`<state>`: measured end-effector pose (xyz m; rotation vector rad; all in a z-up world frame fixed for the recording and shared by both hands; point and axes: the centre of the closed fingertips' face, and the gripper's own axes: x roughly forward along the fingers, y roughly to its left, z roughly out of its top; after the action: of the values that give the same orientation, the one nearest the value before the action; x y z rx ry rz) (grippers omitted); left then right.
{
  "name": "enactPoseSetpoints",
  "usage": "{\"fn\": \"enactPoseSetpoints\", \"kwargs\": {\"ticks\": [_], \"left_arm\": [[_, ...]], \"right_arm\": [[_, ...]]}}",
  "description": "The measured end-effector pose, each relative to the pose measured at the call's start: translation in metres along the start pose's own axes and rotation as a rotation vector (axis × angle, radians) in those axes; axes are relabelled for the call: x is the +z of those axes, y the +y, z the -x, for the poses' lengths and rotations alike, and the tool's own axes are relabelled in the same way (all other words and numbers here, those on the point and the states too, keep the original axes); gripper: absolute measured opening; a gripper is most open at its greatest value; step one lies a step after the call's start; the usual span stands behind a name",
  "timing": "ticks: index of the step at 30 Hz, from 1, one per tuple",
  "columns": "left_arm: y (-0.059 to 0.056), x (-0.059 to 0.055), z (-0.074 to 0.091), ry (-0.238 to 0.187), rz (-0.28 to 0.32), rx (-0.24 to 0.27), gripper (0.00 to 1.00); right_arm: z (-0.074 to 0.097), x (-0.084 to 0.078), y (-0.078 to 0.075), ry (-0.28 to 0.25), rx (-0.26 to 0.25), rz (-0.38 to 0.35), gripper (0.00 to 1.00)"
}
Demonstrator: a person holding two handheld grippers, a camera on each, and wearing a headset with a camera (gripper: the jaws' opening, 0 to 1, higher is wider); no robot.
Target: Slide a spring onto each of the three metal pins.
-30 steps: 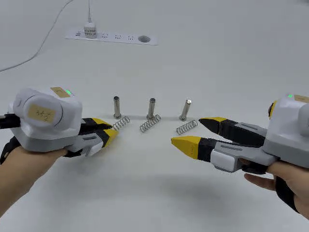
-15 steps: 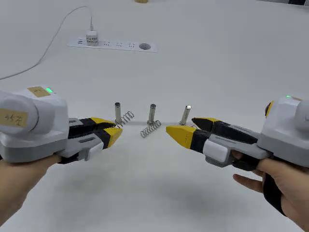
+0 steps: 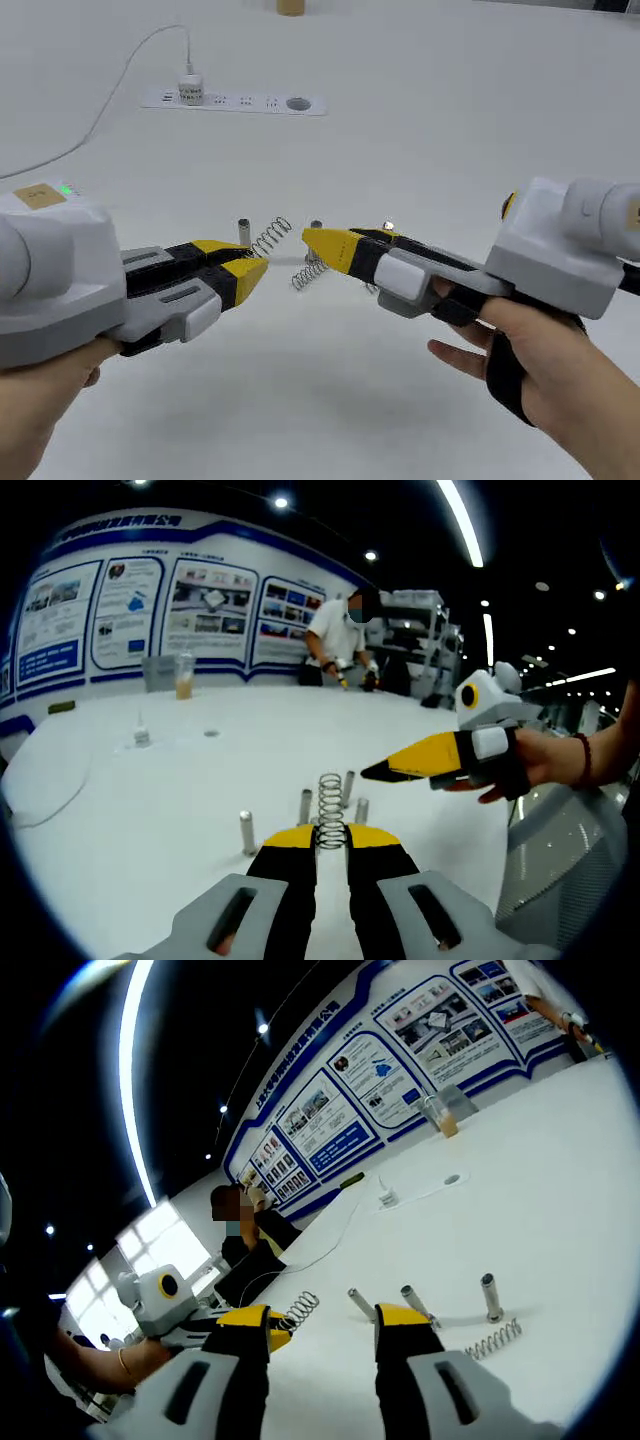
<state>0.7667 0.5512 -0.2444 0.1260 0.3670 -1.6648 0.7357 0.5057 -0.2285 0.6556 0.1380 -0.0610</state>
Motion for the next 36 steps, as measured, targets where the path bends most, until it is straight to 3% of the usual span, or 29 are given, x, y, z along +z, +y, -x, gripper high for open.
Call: {"fn": "enactPoseSetpoints", "kwargs": {"ticks": [11, 20, 31, 36], "left_arm": [[-0.013, 0.009, 0.004, -0.051, 0.012, -0.031, 0.10], [-0.022, 0.009, 0.004, -0.072, 0.015, -0.045, 0.10], [-0.023, 0.008, 0.006, -0.071, -0.007, -0.040, 0.10], [-0.022, 0.005, 0.006, -0.054, -0.024, -0.031, 0.10]], "right_arm": [[-0.017, -0.006, 0.018, -0.016, 0.061, -0.106, 0.35], [-0.021, -0.006, 0.022, -0.006, 0.086, -0.203, 0.24], [-0.022, -0.010, 0.027, 0.018, 0.122, -0.284, 0.13], [-0.023, -0.011, 0.027, 0.026, 0.132, -0.262, 0.12]]}}
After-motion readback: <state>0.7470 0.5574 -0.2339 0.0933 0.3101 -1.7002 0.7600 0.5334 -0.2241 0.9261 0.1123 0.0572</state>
